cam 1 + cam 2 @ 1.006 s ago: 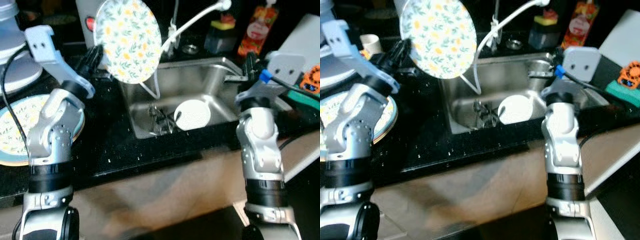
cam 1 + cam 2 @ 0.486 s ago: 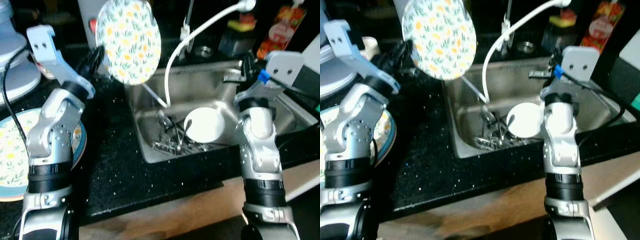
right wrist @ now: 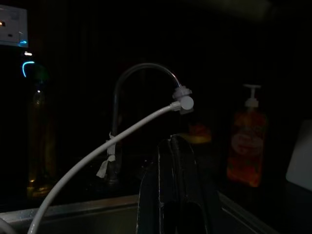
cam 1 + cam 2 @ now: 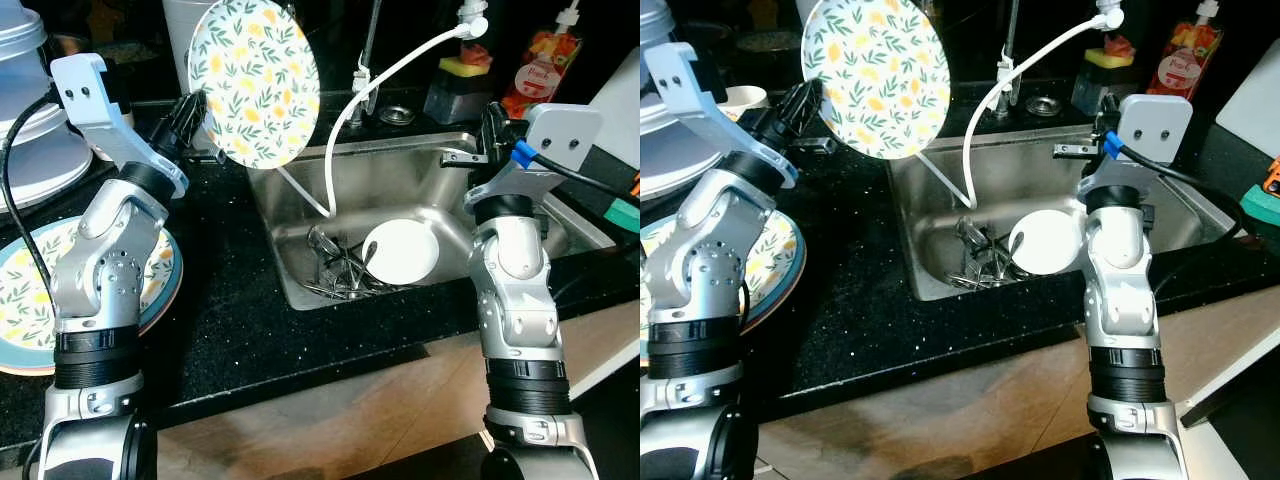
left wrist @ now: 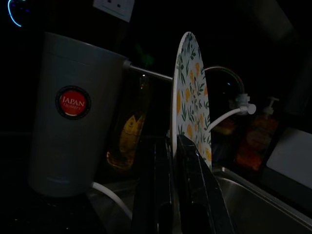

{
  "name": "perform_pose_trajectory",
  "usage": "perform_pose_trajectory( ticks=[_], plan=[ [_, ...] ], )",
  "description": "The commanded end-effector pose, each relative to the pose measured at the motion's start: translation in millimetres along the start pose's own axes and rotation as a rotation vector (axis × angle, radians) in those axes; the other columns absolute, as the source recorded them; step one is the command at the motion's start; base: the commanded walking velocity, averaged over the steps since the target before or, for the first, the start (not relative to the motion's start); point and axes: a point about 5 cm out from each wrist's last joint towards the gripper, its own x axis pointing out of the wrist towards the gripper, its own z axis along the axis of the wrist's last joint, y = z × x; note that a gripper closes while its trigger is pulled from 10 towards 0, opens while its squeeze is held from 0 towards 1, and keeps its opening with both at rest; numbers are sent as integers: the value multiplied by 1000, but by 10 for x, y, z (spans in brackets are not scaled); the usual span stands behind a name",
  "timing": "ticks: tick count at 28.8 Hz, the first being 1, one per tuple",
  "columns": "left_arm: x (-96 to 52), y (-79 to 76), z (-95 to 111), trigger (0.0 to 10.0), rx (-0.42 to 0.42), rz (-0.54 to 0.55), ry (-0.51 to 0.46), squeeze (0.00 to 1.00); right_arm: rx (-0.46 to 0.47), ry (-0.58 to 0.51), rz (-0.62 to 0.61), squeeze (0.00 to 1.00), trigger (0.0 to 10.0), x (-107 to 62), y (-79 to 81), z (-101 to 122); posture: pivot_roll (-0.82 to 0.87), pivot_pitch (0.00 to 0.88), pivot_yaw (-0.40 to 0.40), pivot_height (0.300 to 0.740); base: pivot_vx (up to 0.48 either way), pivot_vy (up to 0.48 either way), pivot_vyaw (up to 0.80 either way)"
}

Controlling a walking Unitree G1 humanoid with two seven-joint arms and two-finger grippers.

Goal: Kitchen organization

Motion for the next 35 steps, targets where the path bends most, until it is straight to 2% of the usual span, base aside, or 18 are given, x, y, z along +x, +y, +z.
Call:
perform_pose_trajectory(
  ticks=[1, 35],
  plan=[
    [10, -36, 39, 10000, 11, -14, -11, 0, 5, 18, -17, 0, 10000, 3, -34, -22, 124, 53, -19, 740, 0, 0, 800],
    [8, -22, 21, 10000, 10, -15, -6, 0, 5, 29, -28, 0, 10000, 13, -60, -32, 124, 46, -19, 740, 0, 0, 792]
  ],
)
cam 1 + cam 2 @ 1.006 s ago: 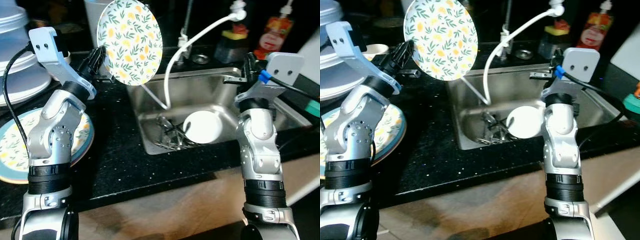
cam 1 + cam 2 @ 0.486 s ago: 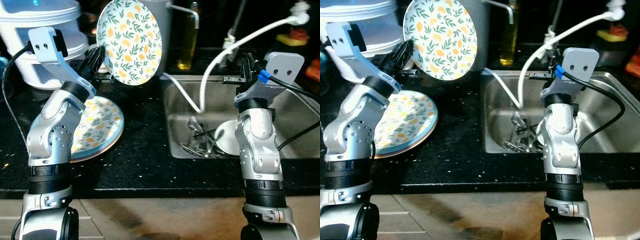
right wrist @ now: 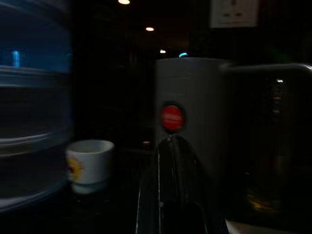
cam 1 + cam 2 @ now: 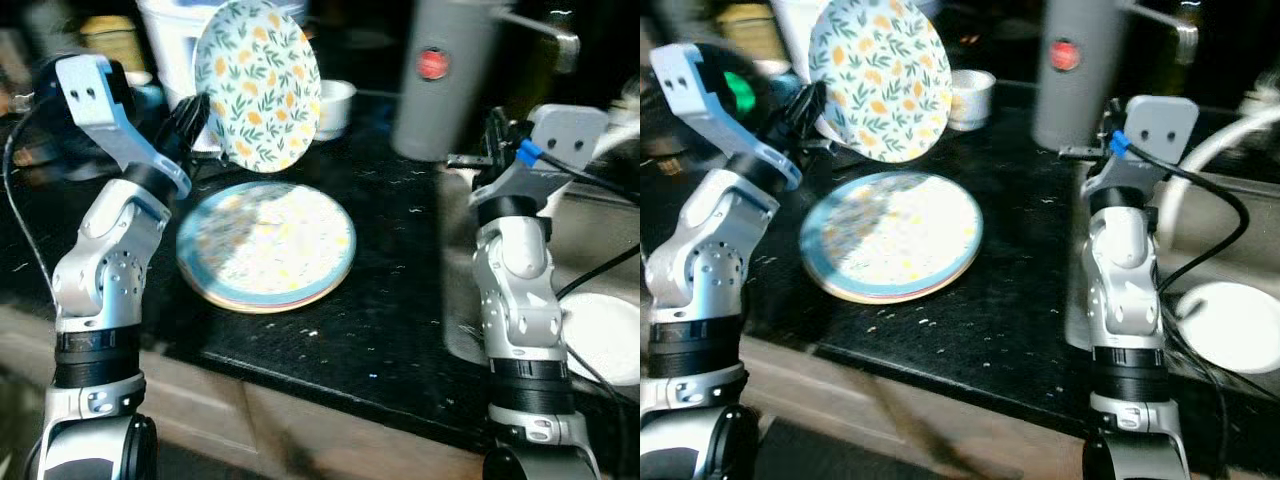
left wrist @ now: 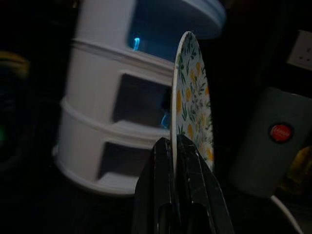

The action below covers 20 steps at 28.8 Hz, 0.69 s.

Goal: Kitchen organization

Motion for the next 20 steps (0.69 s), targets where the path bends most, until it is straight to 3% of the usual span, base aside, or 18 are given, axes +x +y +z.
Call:
perform_pose_trajectory(
  ticks=[1, 6, 20],
  plan=[
    [-3, -8, 24, 10000, 4, -4, -11, 0, 4, 15, -15, 0, 10000, 1, -17, -23, 123, 48, -20, 740, 0, 0, 0],
    [-3, -10, 18, 10000, 4, -5, -8, 0, 13, 41, -36, 0, 10000, 1, -45, -58, 123, 51, -19, 740, 0, 0, -109],
    [-2, -12, 11, 10000, 3, -3, -6, 0, -1, 64, -44, 0, 10000, 8, -62, -83, 121, 53, -20, 740, 0, 0, -730]
  ],
)
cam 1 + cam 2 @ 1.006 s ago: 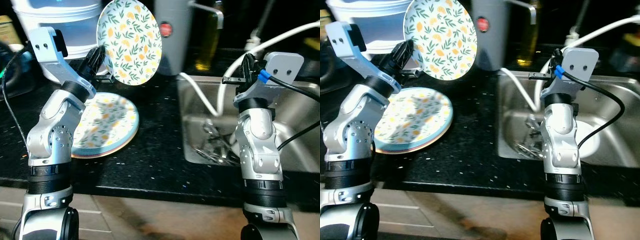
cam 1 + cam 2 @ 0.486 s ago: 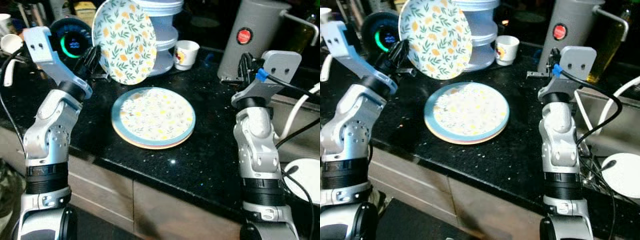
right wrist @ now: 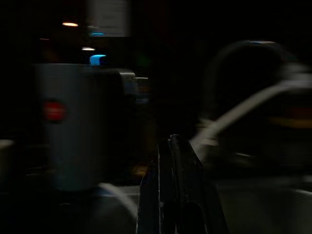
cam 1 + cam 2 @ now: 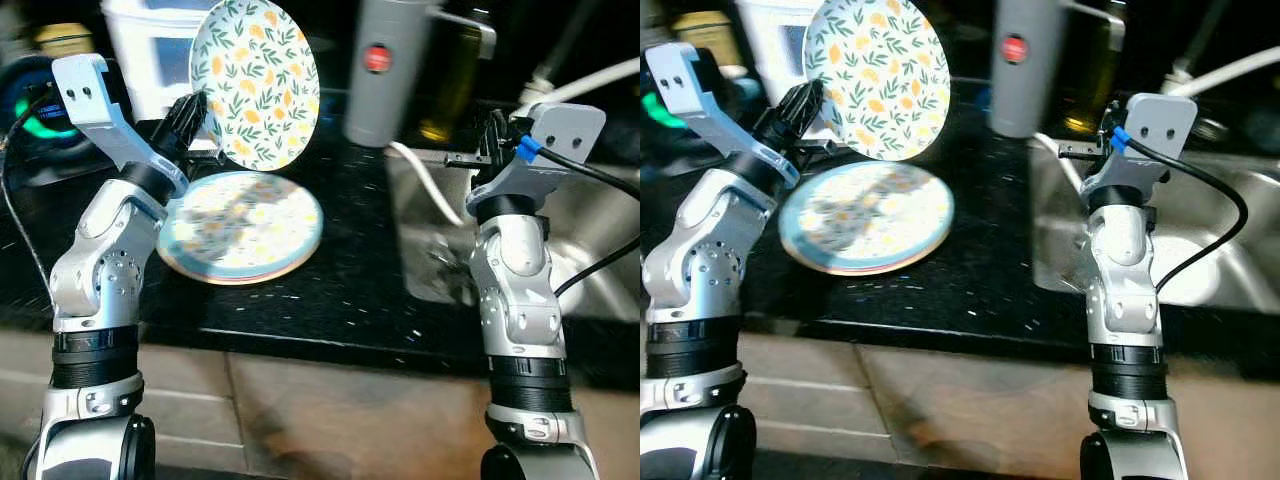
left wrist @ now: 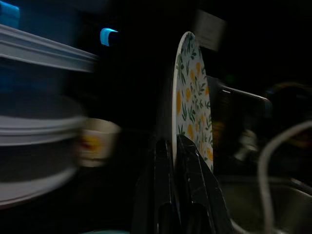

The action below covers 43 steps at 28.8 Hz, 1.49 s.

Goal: Kitchen organization

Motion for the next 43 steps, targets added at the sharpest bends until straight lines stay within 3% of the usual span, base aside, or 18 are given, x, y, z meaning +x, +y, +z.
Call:
perform_pose_trajectory(
  ticks=[1, 15, 35, 43],
  plan=[
    [9, -35, 11, 10000, 3, -13, -6, 0, -18, 29, -18, 0, 10000, 0, -50, -50, 121, 53, -20, 740, 0, 0, 0],
    [13, -5, -15, 10000, 21, 19, -1, 0, -28, 41, 5, 0, 10000, -7, -18, -70, 119, 54, -21, 740, 0, 0, 0],
    [18, -14, -5, 10000, 26, 12, -3, 0, -23, 40, 8, 0, 10000, -10, -12, -66, 118, 54, -20, 740, 228, -365, 0],
    [17, -20, -5, 10000, 26, 5, -2, 0, -22, 40, 9, 0, 10000, -10, -9, -70, 120, 53, -21, 740, 0, -343, 0]
  ],
)
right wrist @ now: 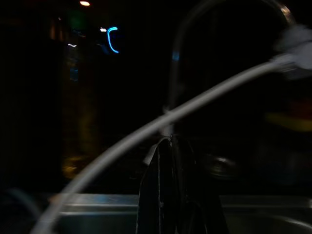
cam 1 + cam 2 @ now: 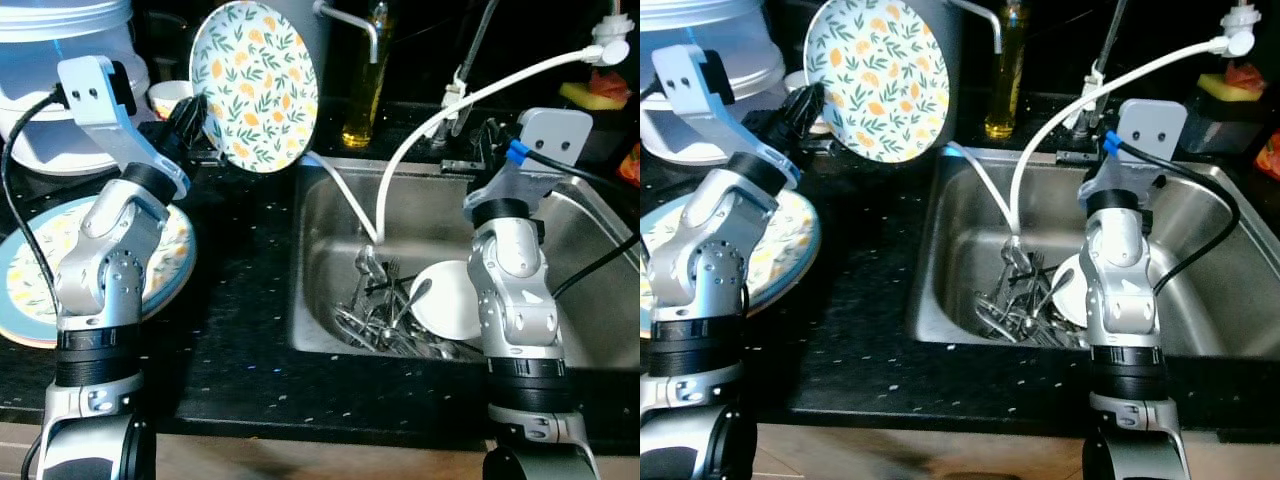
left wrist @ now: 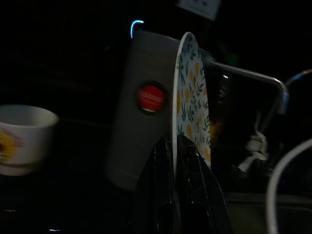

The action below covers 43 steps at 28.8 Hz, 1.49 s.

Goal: Kitchen organization

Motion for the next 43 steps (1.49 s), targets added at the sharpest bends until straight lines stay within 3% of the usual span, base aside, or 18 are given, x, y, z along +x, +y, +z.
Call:
perform_pose_trajectory(
  ticks=[1, 9, 33, 36, 37, 39, 41, 42, 43],
  plan=[
    [12, -49, 19, 10000, 5, -25, -10, 0, -2, -4, -15, 0, 10000, 0, -40, 8, 120, 53, -21, 740, 0, -352, 0],
    [14, -51, 17, 10000, 1, -28, -9, 0, -2, -4, -14, 0, 10000, 3, -40, 6, 120, 49, -21, 740, 0, -362, 0],
    [25, -53, -2, 10000, -9, -41, 19, 0, -2, -3, -13, 0, 10000, 7, -42, 5, 118, 48, -21, 740, 0, 0, 0],
    [25, -105, -34, 10000, -55, -120, 82, 0, -6, -3, -15, 0, 10000, 9, -46, 7, 118, 50, -22, 740, 0, 0, 0],
    [-11, -145, -41, 10000, -90, -194, 136, 0, -30, 4, -15, 0, 10000, 14, -52, 8, 117, 54, -18, 740, 0, 0, 0],
    [-27, -159, -37, 10000, -104, -219, 148, 0, -43, 9, -15, 0, 10000, 16, -56, 8, 117, 54, -18, 740, 0, 0, 0],
    [-72, -196, -28, 10000, -235, -247, 199, 0, -100, -3, -12, 0, 10000, 21, -82, 29, 117, 54, -18, 740, 0, 0, 0],
    [-72, -196, -28, 10000, -235, -247, 199, 0, -100, -3, -12, 0, 10000, 21, -82, 29, 117, 54, -18, 740, 0, 0, 0],
    [-135, -276, -25, 10000, -316, -279, 255, 0, -141, -38, -11, 0, 10000, 33, -123, 100, 123, 61, -16, 740, 0, 0, 0]
  ],
)
